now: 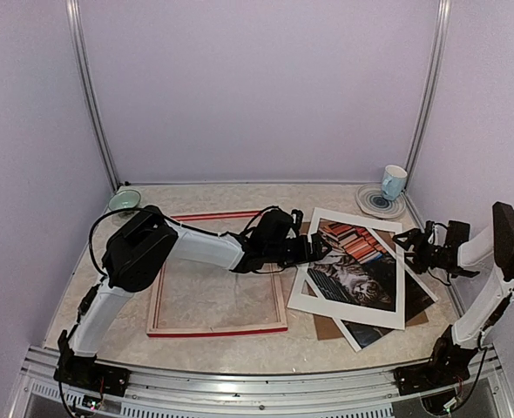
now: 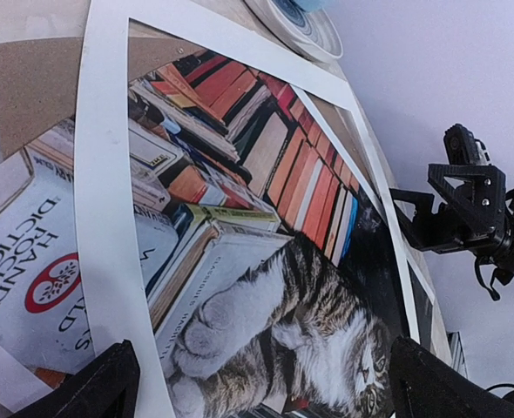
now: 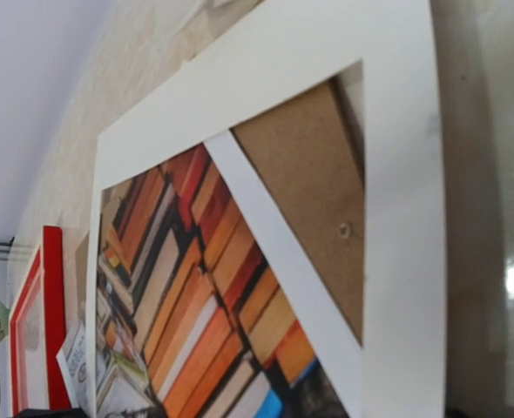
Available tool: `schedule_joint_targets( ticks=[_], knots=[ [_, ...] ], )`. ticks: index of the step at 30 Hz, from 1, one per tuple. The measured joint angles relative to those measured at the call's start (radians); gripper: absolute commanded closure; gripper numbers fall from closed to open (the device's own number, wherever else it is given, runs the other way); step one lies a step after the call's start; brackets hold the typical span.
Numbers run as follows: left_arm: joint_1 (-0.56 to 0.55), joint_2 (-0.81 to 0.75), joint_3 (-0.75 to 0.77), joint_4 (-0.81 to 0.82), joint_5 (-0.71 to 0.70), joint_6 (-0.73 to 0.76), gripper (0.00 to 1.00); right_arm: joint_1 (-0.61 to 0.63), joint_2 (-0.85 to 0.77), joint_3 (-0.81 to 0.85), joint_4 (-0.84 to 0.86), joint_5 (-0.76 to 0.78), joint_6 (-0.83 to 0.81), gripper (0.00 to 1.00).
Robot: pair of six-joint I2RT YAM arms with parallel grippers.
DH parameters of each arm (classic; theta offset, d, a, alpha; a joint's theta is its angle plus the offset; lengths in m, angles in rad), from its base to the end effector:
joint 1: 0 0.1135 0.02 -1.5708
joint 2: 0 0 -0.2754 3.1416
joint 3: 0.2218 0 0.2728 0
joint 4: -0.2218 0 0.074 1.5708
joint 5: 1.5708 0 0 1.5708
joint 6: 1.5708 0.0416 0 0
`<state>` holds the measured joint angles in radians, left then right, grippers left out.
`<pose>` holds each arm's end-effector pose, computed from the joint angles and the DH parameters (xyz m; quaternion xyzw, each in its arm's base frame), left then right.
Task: Put the photo into the frame
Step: Pick up the mat board from the photo.
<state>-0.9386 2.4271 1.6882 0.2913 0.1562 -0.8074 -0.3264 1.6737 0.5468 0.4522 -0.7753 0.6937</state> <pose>0.3310 -0.4628 0.1093 0.0968 0.8393 -0.4493 0.2905 0.2914 -0.0679 0.1081 0.2645 0.8082 0.4082 0.3321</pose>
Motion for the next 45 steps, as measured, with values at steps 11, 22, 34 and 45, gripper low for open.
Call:
schedule_joint_targets(
  ticks=[11, 22, 34, 45],
  knots=[
    [-0.005, 0.005, 0.007, -0.003, -0.01, 0.001, 0.01, -0.002, 0.0, -0.013, 0.027, -0.035, 0.022, 0.14],
    [-0.005, 0.009, 0.016, -0.01, -0.011, 0.0, 0.01, -0.001, -0.056, -0.023, 0.054, -0.071, 0.042, 0.2],
    [-0.005, 0.01, 0.016, -0.01, -0.011, -0.003, 0.01, 0.034, -0.006, -0.023, 0.095, -0.142, 0.105, 0.38],
    [-0.005, 0.01, 0.016, -0.009, -0.011, -0.004, 0.01, 0.035, -0.015, -0.023, 0.043, -0.177, 0.127, 0.47]
  ],
)
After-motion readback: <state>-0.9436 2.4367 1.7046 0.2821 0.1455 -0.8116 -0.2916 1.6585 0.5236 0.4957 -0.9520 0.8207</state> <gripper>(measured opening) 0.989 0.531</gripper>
